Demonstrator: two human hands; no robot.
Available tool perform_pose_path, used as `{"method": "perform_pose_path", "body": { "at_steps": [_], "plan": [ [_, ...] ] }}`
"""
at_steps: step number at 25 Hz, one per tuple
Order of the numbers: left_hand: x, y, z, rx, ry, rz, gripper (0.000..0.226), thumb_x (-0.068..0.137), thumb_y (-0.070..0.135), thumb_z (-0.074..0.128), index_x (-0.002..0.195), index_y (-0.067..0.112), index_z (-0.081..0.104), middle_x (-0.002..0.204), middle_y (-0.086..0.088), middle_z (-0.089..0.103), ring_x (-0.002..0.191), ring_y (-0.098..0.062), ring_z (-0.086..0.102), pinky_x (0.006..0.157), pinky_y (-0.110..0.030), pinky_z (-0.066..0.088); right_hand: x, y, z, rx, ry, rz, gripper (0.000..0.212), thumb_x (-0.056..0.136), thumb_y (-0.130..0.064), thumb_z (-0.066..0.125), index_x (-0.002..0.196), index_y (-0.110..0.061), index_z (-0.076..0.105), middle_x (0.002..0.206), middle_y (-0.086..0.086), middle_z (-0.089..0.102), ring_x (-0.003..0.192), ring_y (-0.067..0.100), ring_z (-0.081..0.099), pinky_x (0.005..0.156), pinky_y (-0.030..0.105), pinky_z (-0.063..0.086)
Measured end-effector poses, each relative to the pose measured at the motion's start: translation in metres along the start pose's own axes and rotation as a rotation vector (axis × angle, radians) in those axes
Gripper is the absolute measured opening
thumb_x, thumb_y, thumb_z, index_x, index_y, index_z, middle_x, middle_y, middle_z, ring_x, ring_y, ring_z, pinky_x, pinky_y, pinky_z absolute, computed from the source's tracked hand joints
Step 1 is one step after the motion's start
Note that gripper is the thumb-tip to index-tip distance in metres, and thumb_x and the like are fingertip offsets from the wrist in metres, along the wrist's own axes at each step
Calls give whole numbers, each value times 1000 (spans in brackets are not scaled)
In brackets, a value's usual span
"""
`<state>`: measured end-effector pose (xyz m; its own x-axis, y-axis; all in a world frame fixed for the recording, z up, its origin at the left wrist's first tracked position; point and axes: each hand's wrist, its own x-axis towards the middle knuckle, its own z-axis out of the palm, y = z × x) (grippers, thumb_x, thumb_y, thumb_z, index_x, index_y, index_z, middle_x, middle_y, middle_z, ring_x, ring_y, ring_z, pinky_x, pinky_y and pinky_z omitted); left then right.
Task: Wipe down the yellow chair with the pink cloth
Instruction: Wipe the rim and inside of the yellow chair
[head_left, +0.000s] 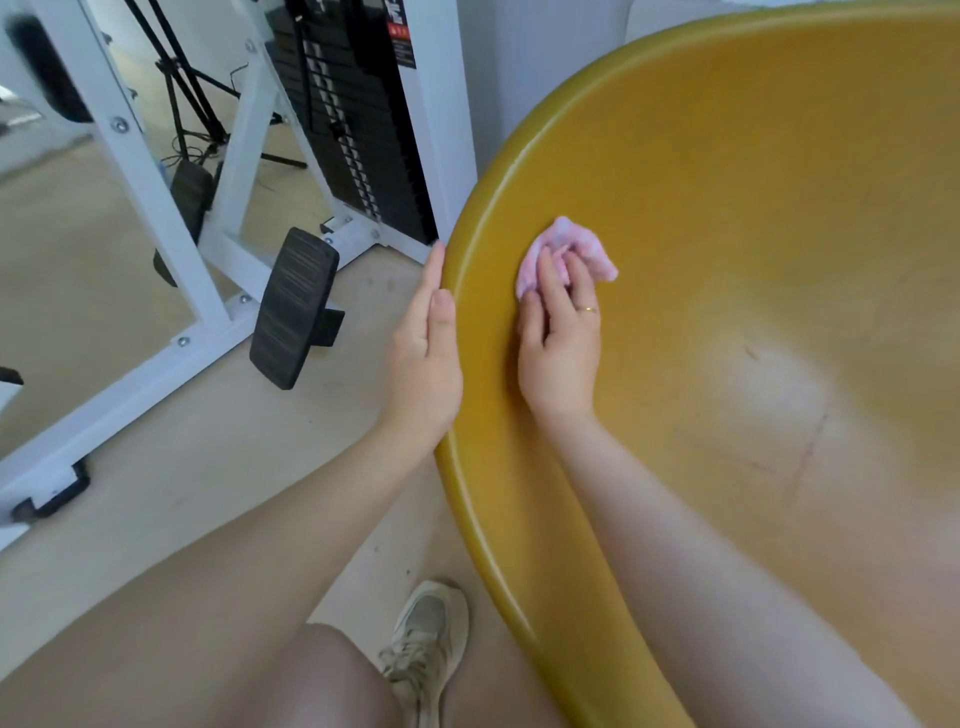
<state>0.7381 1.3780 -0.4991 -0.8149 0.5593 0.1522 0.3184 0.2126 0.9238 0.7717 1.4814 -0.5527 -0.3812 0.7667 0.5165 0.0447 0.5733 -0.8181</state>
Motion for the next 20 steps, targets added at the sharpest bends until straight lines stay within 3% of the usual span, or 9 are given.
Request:
{"method": "perform_pose_path", "body": {
  "at_steps": [3,5,7,10,13,17,20],
  "plan": [
    [2,1,0,-18,-9,-28,44,102,29,23,146,32,24,137,16,42,116,6,41,82,12,30,35,39,-17,-204,49,61,40,89,-18,41,123,-3,56,129,26,50,115,40,49,99,37,39],
    [2,1,1,-16,1,-23,43,102,29,24,146,32,25,140,14,42,117,6,41,83,13,29,33,38,-20,-262,43,114,40,90,-16,44,127,-2,51,131,26,47,114,43,45,97,39,34],
    [0,1,2,-3,40,-4,43,103,26,25,145,28,29,139,13,43,117,8,40,85,12,28,-5,13,-14,-229,-7,8,40,91,-17,40,125,2,50,129,29,47,113,44,46,97,40,31],
    [2,-1,4,11,73,-1,42,103,22,26,144,25,32,144,7,43,120,5,40,85,12,26,-79,-24,-15,-145,-227,-168,42,90,-17,37,127,-3,50,112,23,55,97,37,51,90,39,39],
    [3,-1,4,1,56,-12,42,103,26,25,145,28,30,140,11,43,116,6,41,83,11,31,-52,-1,-21,-304,-181,-217,41,88,-23,40,124,-9,55,105,18,60,91,36,53,83,38,39],
    [0,2,4,-32,36,-11,44,102,28,26,146,27,26,129,21,39,114,9,41,82,11,31,18,58,-41,-621,0,-71,40,87,-22,42,121,-6,56,121,26,53,105,44,50,91,39,32],
    [2,1,3,-15,55,8,44,102,26,27,146,25,27,128,23,36,109,17,40,82,13,28,31,69,-48,-469,-57,72,38,92,-10,42,128,-1,48,130,27,42,112,42,44,88,28,30]
  ]
}}
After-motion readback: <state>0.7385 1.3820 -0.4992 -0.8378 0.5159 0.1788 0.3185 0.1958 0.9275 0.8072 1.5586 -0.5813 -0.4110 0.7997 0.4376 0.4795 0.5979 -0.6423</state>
